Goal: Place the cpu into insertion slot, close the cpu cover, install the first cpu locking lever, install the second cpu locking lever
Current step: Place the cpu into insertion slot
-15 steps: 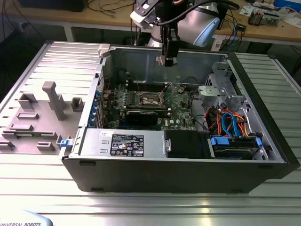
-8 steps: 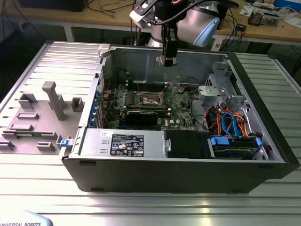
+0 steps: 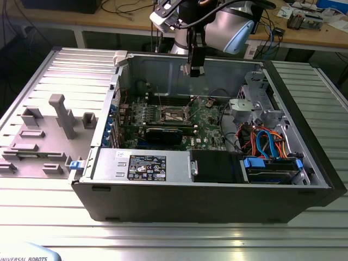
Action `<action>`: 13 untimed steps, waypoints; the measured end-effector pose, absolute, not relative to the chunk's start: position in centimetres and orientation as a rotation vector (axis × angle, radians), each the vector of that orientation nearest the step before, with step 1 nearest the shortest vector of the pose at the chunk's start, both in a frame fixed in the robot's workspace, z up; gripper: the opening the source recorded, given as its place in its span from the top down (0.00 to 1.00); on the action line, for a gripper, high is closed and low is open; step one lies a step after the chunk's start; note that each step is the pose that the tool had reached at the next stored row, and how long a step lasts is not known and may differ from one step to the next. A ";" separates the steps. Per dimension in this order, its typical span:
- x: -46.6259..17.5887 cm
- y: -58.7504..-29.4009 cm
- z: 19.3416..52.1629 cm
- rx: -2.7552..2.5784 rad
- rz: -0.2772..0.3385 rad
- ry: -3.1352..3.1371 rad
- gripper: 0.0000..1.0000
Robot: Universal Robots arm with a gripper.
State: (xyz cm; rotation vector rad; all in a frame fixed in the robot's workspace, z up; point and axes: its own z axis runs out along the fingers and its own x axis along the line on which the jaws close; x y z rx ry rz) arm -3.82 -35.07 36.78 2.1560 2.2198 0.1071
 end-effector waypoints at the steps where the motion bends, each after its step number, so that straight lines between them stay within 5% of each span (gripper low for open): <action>1: -3.8 -35.1 36.8 2.156 0.107 2.220 0.46; 13: -3.8 -35.1 36.7 2.219 0.105 2.154 0.46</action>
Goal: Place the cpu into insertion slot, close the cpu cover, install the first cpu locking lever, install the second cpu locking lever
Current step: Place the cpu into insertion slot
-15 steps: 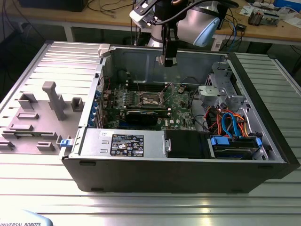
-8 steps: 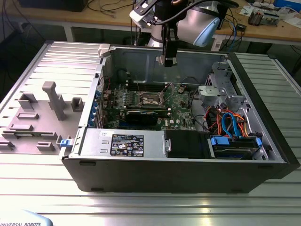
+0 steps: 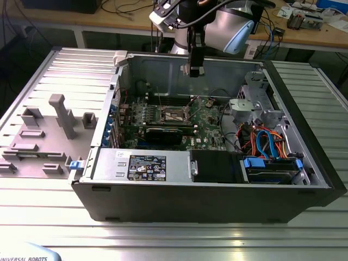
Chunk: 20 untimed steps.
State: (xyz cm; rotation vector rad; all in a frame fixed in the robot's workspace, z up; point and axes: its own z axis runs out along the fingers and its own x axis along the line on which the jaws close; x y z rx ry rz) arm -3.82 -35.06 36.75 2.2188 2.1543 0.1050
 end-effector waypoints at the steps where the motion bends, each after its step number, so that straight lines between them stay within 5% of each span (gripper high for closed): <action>1: -3.8 -35.1 36.7 2.233 0.104 2.139 0.46; 20: -4.4 -35.1 36.5 2.205 0.105 2.168 0.46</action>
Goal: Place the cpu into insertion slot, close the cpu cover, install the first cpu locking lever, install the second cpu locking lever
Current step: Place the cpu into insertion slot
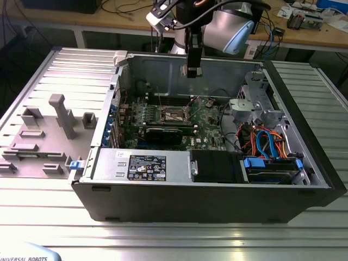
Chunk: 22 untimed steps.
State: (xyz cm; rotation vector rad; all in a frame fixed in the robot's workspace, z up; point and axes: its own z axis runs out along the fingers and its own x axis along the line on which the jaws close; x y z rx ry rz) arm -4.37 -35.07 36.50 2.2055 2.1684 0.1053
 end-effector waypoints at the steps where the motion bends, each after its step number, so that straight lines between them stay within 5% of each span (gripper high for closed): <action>1: -4.4 -35.1 36.5 2.205 0.105 2.168 0.46; 22: -4.4 -35.1 35.6 2.205 0.105 2.168 0.46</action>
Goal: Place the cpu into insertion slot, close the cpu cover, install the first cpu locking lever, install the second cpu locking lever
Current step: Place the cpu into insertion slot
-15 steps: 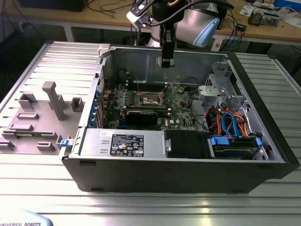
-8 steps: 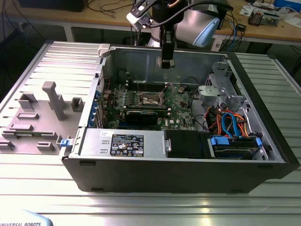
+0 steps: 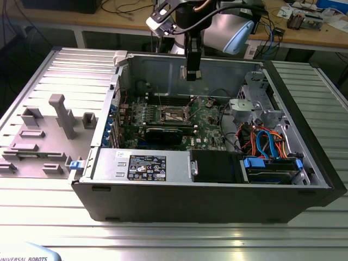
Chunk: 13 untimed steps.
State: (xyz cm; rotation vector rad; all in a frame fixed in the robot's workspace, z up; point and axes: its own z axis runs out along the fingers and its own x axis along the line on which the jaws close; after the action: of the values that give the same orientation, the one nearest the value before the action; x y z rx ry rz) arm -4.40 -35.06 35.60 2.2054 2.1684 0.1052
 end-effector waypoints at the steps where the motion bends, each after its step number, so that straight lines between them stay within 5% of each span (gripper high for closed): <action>1: -4.4 -35.1 35.5 2.205 0.105 2.168 0.46; 13: -5.6 -35.1 32.8 2.206 0.105 2.168 0.46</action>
State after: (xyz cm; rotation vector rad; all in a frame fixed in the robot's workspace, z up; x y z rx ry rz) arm -5.61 -35.06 32.82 2.2055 2.1683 0.1054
